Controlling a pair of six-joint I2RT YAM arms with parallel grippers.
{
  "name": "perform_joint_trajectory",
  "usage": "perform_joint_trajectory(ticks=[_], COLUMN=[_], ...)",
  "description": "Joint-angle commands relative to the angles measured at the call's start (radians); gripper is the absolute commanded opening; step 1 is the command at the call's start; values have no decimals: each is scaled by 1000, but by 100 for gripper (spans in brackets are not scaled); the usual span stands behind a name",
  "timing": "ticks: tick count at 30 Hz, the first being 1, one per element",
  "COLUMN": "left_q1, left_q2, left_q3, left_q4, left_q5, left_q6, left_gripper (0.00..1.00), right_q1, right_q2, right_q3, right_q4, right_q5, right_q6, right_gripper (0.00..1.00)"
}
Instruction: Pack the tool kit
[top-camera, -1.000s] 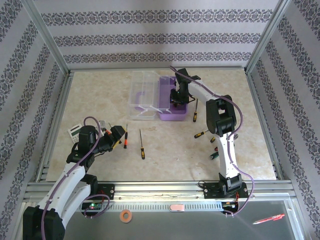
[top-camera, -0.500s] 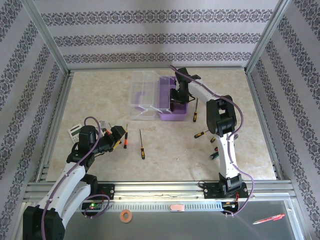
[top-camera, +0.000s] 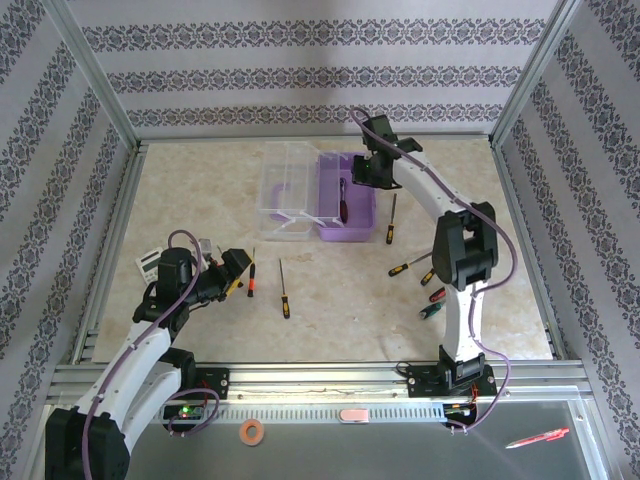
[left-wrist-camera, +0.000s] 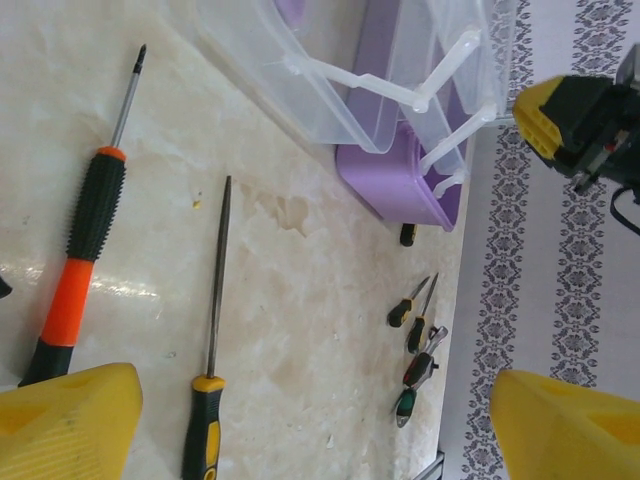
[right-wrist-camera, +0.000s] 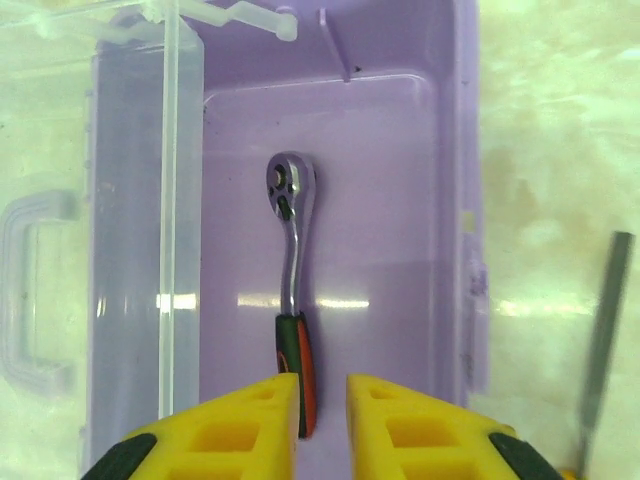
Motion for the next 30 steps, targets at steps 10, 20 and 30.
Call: perform_joint_trajectory(ticks=[10,20,30], left_q1=[-1,-26,-47], left_q2=[-40,158,161], left_q3=[55,77,68], left_q4=[10,196,169], left_q5=[-45,25,45], left_q6=[90,58,65], left_gripper=[89,88,89], right_q1=[-153,-443,-504], right_q2=[-826,-971,-751], right_q3=[-841,-1088,-1066], right_q4=[9,-1,60], right_q5=[226,132,82], right_q6=[158,193,116], right_gripper=[38,43,35])
